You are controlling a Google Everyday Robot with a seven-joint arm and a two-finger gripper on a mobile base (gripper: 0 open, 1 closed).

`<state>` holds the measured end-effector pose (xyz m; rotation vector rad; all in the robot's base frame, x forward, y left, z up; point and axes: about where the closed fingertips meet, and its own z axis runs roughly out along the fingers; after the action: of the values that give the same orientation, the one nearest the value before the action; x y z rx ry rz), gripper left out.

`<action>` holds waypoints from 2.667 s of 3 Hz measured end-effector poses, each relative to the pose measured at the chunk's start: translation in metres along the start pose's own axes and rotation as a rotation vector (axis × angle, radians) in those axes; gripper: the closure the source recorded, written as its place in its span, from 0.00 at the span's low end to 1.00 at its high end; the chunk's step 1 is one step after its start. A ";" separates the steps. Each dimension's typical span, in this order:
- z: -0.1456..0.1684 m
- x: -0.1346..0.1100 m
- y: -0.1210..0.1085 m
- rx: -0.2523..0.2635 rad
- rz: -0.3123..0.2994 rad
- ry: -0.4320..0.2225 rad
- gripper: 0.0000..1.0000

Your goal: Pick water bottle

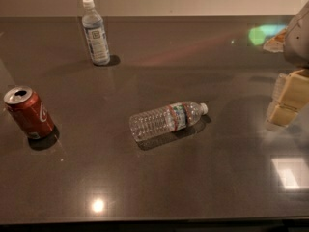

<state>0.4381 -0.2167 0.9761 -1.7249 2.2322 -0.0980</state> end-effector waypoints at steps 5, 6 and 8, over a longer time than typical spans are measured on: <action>0.083 -0.105 -0.004 -0.131 -0.173 -0.109 0.00; 0.103 -0.126 0.006 -0.159 -0.222 -0.117 0.00; 0.139 -0.140 0.035 -0.195 -0.296 -0.079 0.00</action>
Offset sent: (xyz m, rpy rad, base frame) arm 0.0506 0.1116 -0.0539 0.0781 0.0777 0.2456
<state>0.4768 -0.0544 0.8653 -2.1153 1.9719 0.1236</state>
